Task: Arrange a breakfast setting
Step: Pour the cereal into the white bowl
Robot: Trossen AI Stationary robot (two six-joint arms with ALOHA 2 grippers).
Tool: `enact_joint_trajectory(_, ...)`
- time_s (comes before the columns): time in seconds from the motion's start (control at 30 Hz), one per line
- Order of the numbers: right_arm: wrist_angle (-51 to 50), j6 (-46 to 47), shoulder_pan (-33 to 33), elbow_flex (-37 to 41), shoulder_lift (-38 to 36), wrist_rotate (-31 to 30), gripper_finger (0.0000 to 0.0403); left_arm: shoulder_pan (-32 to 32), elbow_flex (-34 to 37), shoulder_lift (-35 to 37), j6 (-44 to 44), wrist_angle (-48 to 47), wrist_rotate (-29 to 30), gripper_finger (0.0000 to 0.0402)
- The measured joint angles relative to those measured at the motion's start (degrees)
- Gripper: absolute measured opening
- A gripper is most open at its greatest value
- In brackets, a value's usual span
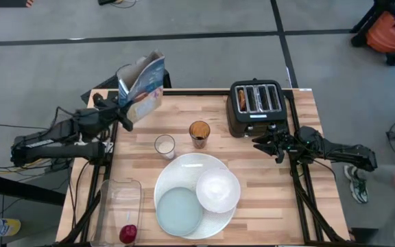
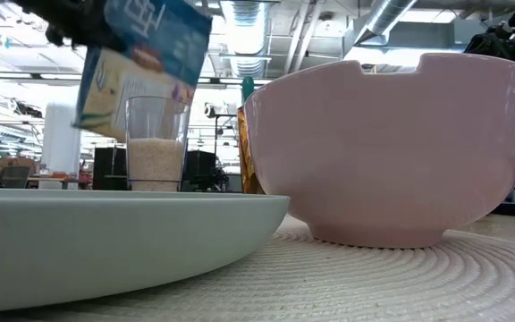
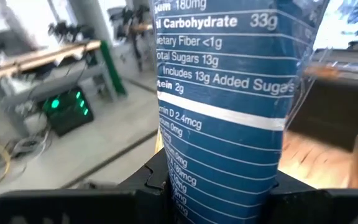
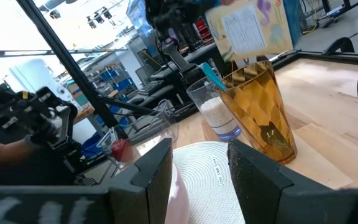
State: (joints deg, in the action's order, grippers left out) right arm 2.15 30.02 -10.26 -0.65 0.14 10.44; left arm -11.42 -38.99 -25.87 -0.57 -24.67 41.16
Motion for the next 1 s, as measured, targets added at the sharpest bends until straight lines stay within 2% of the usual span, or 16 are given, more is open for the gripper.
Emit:
enact_joint_trajectory(0.17, 0.0, 0.0, 0.0, 0.0, 0.0, 0.0, 0.0178, -0.1, -5.2, 0.0, -4.5, -0.4, -4.4, 0.0089)
enact_joint_trajectory(0.37, 0.0, 0.0, 0.0, 0.0, 0.0, 0.0, 0.0178, 0.0, -9.5, 0.0, -9.1, -0.5, -13.5, 0.0089)
enact_joint_trajectory(1.0, 0.0, 0.0, 0.0, 0.0, 0.0, 0.0, 0.0178, 0.0, -17.0, -0.4, -12.8, -0.6, -37.7, 0.0089)
